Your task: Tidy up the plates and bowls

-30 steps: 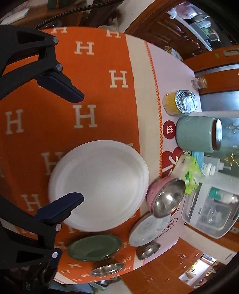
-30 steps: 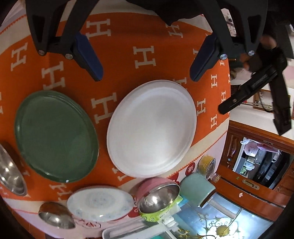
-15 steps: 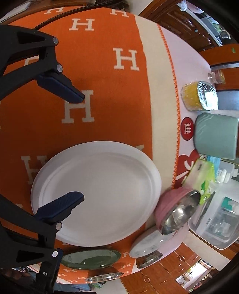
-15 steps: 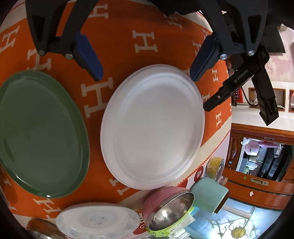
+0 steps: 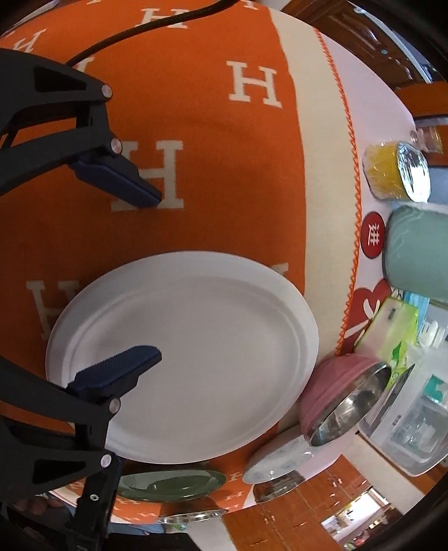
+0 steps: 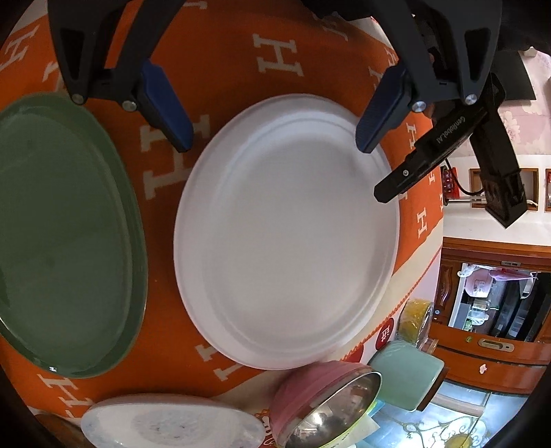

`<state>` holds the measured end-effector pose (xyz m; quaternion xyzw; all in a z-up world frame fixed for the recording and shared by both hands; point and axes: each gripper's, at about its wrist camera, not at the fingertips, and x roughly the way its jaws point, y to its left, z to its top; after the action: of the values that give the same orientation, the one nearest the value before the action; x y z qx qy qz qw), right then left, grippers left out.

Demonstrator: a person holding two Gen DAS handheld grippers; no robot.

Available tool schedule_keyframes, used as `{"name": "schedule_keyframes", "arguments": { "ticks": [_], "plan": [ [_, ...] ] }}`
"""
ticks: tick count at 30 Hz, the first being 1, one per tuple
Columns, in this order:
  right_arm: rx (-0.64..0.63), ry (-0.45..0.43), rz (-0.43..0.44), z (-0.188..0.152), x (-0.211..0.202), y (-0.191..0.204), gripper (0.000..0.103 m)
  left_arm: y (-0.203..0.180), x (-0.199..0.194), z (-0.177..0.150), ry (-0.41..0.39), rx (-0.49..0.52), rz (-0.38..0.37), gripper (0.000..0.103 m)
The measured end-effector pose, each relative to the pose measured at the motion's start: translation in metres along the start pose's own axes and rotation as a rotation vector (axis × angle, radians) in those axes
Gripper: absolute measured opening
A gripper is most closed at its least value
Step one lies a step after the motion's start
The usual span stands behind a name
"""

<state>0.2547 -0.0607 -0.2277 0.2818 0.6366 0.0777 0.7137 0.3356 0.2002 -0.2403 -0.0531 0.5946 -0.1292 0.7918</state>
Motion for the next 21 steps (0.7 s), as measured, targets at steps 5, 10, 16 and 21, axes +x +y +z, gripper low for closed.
{"name": "schedule_keyframes", "arguments": {
  "ticks": [5,10,16,21],
  "plan": [
    [-0.011,-0.023,-0.012,0.004,0.0,0.001,0.092,-0.01,0.002,0.004,-0.015,0.03,0.036,0.067],
    [-0.041,-0.043,-0.039,0.008,-0.001,0.003,0.085,-0.023,0.003,0.001,-0.036,0.092,0.103,0.055],
    [-0.053,-0.053,-0.061,0.01,-0.001,0.004,0.083,-0.037,0.005,-0.002,-0.044,0.148,0.132,0.05],
    [-0.043,-0.065,-0.086,0.01,-0.003,0.003,0.074,-0.036,0.003,-0.002,-0.051,0.136,0.131,0.047]
  ]
}}
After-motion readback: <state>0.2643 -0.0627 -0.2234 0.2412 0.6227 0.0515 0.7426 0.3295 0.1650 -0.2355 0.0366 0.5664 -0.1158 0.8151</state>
